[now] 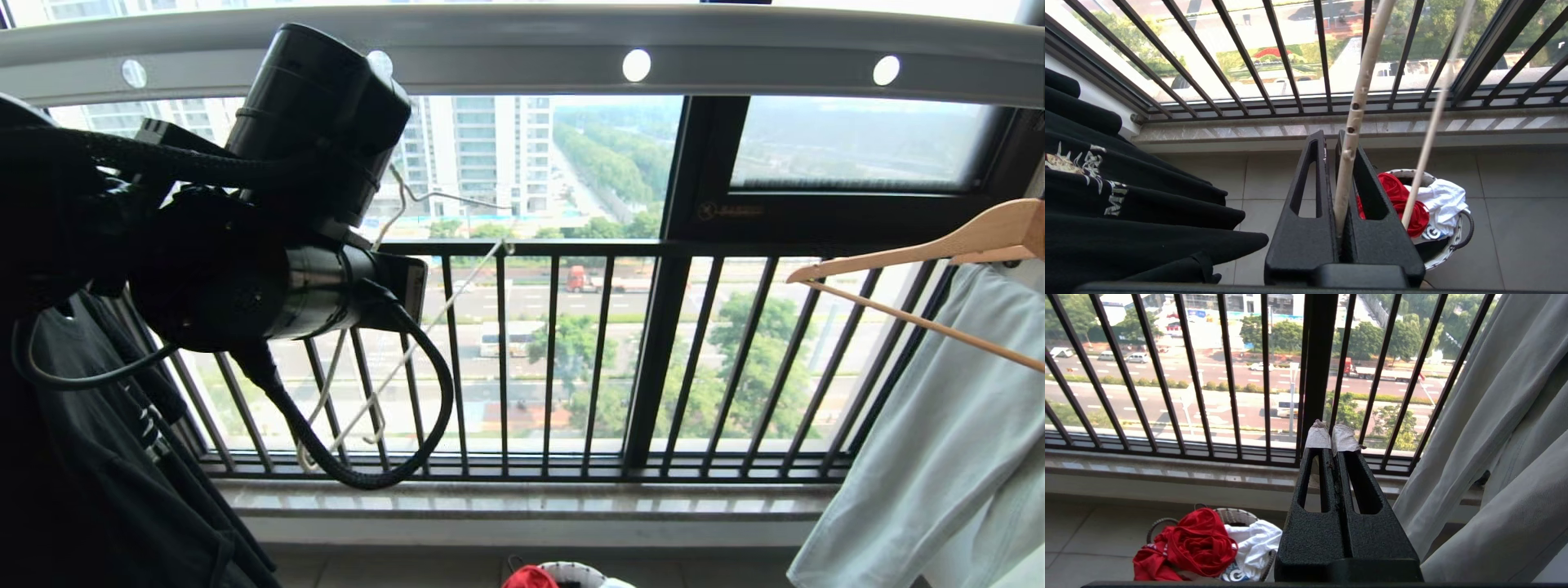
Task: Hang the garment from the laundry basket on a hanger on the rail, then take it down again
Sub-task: Pick up the clothes rack on the clothesline
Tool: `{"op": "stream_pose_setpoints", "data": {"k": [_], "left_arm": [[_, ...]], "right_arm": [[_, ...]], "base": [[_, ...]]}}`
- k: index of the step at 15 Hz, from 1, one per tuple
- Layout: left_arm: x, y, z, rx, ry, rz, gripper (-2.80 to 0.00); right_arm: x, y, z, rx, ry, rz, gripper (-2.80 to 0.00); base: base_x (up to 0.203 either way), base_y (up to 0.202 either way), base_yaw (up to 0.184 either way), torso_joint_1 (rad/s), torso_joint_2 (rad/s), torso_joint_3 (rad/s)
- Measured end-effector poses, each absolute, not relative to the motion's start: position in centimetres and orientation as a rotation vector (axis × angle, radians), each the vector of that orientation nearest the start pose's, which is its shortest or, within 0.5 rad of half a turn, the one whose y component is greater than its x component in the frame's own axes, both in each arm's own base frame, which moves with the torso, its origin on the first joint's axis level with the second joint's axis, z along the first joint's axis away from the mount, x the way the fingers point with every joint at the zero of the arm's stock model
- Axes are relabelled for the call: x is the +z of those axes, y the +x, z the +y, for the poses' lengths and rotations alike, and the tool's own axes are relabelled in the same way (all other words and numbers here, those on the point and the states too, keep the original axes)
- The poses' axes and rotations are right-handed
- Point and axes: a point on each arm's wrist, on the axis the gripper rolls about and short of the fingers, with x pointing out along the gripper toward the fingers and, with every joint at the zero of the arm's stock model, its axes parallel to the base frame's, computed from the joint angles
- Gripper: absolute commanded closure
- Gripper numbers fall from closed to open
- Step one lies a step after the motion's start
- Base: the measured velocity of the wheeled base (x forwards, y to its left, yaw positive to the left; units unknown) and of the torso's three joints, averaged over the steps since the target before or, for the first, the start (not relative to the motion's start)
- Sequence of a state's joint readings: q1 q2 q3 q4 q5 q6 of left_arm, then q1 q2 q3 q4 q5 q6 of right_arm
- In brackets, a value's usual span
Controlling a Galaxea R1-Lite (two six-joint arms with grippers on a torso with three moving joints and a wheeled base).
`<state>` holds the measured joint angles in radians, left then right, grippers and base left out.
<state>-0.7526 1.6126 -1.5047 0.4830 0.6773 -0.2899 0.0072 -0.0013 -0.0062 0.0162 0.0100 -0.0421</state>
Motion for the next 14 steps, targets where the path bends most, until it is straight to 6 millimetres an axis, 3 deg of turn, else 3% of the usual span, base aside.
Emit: {"op": "stream_pose_setpoints", "data": {"k": [14], "left_arm": [[31.2,20.1,-17.0,-0.008,0.080,0.417,0.00]], "right_arm": [[7.5,-2.3,0.0,0.018,-0.042,0.009,0.00]], "base": [[0.000,0.000,0.000,0.000,0.00,0.000]]}}
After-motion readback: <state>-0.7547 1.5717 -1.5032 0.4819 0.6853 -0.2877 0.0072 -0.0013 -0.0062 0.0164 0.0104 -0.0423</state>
